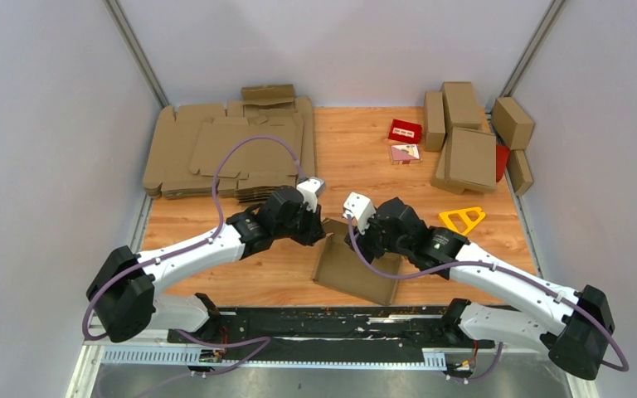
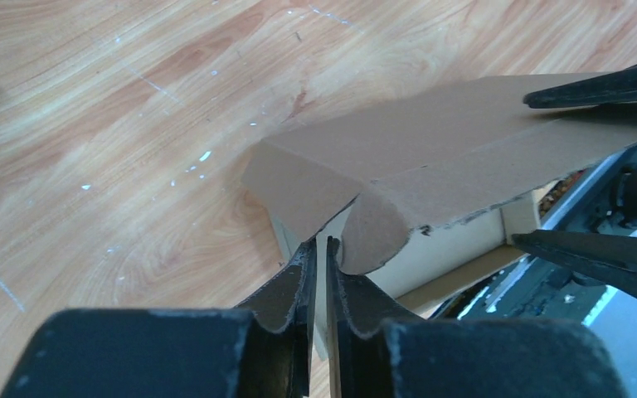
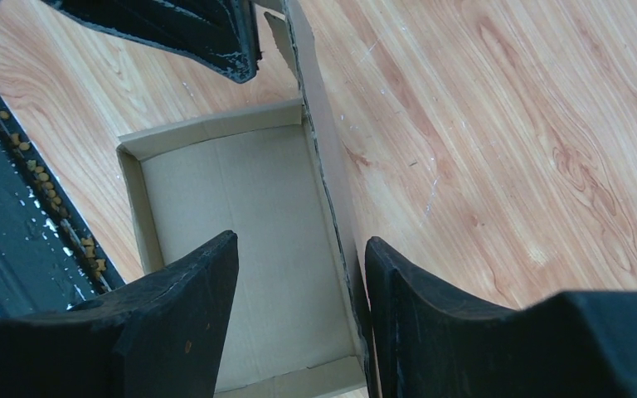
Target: Fold the paper box
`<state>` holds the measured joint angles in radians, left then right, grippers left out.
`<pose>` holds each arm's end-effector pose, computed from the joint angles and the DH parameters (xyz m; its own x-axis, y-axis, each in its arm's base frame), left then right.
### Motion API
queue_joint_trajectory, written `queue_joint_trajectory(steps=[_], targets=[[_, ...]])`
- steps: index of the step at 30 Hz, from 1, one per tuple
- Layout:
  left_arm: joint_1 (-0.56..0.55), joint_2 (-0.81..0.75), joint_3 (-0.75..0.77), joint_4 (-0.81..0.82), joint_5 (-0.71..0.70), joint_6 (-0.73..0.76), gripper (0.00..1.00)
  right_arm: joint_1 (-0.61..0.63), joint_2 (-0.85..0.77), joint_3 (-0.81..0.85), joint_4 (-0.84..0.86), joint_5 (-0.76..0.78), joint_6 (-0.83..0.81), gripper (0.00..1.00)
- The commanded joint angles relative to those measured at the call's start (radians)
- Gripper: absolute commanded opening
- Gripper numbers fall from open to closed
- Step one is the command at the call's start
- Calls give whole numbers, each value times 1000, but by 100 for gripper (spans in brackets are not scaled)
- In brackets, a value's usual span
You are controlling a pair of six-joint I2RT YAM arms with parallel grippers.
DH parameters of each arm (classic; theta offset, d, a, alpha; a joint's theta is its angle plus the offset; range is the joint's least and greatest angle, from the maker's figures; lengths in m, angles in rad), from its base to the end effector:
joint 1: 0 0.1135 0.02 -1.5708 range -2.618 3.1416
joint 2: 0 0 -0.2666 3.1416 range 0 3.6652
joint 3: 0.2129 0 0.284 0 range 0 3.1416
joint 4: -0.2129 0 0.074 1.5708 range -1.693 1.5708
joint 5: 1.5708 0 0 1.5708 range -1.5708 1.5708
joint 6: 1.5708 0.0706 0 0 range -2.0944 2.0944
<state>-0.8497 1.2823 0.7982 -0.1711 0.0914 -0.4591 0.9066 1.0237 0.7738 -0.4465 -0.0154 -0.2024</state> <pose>0.2145 -0.2538 0.2051 -0.7132 0.1430 -0.6862 0.5351 0.7434 -0.4012 0.1693 0.2180 0.2379 -0.2276 -0.6168 -0.7535 -0.8579 0.4931 -0.1445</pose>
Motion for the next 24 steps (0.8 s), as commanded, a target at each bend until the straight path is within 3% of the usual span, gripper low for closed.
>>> queue_joint_trajectory(steps=[1,3,10,13,19,22,24], targets=[[-3,8,59,57,45,-45,15,4,-10,-8,59,50,14,58],[-3,13,70,55,48,-40,20,4,-1,-11,65,68,14,55],[-2,11,69,-11,-86,53,65,2,-4,-16,101,115,-1,49],[-2,18,60,8,-107,102,76,-2,-4,-12,101,113,-9,48],[-2,69,62,111,-33,210,79,-16,-4,-10,107,82,-10,46],[-2,90,77,132,29,211,72,-18,-1,-9,109,71,-8,43],[-2,99,87,129,51,191,63,-19,2,-7,109,67,-8,40]])
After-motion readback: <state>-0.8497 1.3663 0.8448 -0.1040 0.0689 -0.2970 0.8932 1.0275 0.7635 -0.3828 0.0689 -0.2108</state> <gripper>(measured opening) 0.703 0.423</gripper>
